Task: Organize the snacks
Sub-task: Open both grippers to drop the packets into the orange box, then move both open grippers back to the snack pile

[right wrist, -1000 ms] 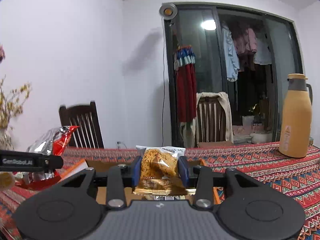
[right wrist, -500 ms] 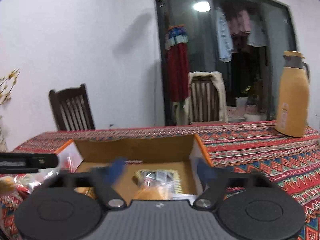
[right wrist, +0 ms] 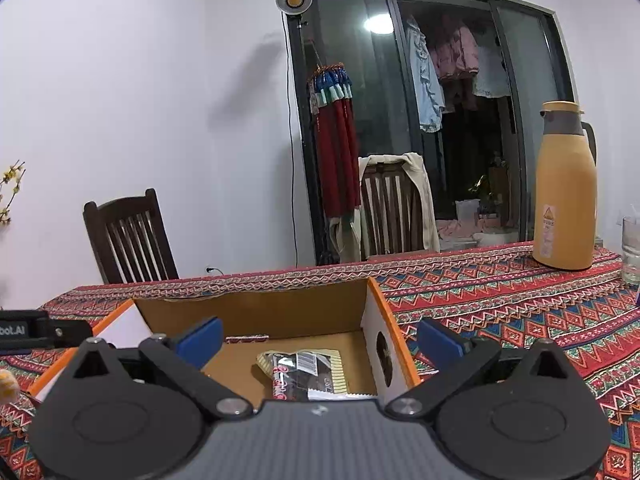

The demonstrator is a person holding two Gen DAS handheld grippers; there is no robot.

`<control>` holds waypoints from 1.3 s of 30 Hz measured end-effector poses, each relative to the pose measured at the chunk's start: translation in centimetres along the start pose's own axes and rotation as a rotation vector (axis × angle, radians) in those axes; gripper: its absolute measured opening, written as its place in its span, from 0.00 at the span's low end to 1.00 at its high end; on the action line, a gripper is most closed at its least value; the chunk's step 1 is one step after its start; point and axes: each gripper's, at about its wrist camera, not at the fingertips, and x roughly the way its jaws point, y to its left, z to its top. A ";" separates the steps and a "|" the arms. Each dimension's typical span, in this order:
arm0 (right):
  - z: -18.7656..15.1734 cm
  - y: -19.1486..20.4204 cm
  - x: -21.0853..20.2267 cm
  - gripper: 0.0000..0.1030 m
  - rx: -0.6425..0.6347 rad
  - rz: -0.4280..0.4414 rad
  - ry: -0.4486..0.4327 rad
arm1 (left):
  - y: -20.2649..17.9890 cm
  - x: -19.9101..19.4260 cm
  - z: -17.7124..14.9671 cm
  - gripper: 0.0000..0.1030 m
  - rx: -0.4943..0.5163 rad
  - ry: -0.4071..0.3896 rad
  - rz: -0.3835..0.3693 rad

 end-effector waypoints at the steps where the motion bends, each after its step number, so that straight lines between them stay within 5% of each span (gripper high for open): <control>1: 0.1 -0.1 -0.3 1.00 0.002 0.002 -0.010 | 0.0 -0.4 0.1 1.00 -0.001 -0.005 0.000; 8: 1.8 0.2 -5.2 1.00 0.002 0.023 -0.141 | 0.1 -4.4 1.4 1.00 -0.007 -0.045 -0.010; 13: 1.8 0.3 -8.9 1.00 -0.044 0.057 -0.159 | 0.3 -7.0 1.0 1.00 0.014 -0.051 -0.021; 34: -7.1 -0.8 -13.8 1.00 -0.057 0.073 0.161 | 4.2 -7.8 -8.5 1.00 0.035 0.176 -0.010; 39: -8.1 0.0 -13.2 0.80 -0.017 0.094 0.232 | 4.9 -6.8 -10.3 1.00 0.016 0.202 -0.012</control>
